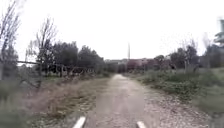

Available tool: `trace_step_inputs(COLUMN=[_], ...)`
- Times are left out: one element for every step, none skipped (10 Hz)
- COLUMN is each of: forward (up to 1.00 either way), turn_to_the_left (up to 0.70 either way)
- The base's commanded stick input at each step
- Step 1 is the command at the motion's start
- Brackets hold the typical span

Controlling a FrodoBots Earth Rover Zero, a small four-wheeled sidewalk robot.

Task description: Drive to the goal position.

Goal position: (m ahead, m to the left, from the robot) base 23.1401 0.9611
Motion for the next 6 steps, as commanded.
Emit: trace_step_inputs(forward=[0.70,0.70,0.70,0.70,0.70,0.70], turn_to_the_left=[0.00,0.00,0.00,-0.28,-0.34,-0.05])
